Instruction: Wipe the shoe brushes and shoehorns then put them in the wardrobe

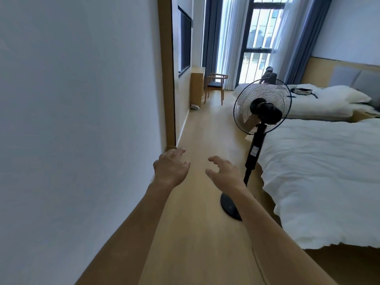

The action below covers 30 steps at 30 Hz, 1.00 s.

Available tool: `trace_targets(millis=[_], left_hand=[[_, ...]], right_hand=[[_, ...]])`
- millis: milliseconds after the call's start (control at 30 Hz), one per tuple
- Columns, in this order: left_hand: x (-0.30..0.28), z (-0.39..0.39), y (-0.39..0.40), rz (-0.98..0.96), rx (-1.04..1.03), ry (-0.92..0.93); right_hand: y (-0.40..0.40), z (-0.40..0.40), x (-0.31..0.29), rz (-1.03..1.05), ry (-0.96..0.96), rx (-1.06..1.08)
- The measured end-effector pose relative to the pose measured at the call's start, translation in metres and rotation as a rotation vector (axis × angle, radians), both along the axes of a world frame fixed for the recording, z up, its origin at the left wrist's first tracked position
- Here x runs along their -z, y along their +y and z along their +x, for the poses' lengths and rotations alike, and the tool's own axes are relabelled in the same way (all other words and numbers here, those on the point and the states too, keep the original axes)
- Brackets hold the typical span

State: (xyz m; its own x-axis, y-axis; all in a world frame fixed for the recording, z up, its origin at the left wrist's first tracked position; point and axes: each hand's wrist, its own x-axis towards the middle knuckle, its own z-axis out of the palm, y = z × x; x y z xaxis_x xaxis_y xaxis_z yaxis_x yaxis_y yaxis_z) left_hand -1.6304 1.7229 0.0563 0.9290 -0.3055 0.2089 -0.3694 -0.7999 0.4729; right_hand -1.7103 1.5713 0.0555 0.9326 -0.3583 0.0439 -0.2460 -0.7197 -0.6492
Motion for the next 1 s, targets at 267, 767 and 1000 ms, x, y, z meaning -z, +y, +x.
trace_targets(millis=[267,767,1000], left_hand=[[-0.01,0.159,-0.029,0.0,0.095,-0.009],[0.016,0.383,-0.12,0.023,0.11,0.024],[0.001,0.516,-0.199,0.073,0.046,0.022]], right_hand=[[-0.025,0.134,-0.005,0.027,0.038,0.128],[-0.121,0.379,0.029,0.048,0.016,0.099],[-0.202,0.524,0.016,0.09,0.039,0.035]])
